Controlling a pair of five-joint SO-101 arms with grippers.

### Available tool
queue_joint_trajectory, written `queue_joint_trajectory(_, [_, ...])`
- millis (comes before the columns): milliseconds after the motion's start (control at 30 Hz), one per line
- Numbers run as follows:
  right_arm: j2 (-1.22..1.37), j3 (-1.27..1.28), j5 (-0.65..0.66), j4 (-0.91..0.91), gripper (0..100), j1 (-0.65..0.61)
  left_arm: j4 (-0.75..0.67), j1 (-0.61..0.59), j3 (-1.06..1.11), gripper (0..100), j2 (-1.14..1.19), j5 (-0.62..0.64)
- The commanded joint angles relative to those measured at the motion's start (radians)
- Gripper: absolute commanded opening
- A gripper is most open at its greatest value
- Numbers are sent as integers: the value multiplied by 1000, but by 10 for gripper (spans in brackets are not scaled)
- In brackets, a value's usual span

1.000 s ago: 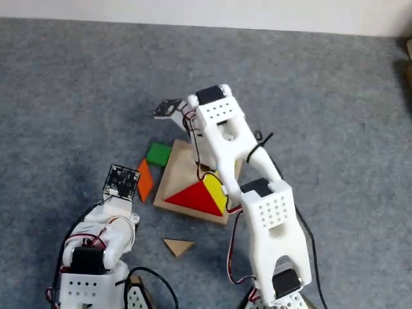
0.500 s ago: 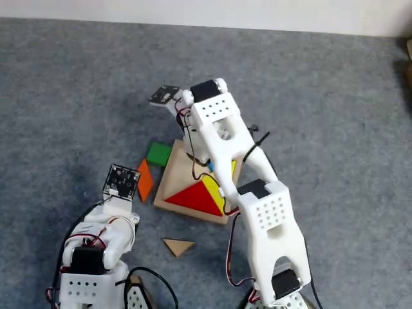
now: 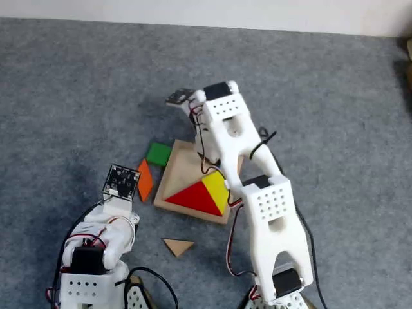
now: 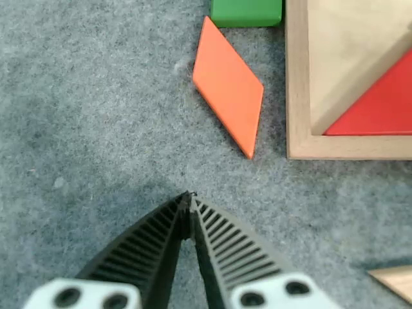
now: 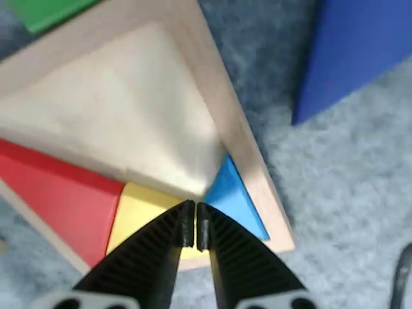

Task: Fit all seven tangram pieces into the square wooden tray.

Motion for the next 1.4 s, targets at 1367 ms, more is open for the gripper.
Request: queue_joint_trajectory(1367, [128,-211,-153,-295,321,-338,6,-13,21,6,-53,-8])
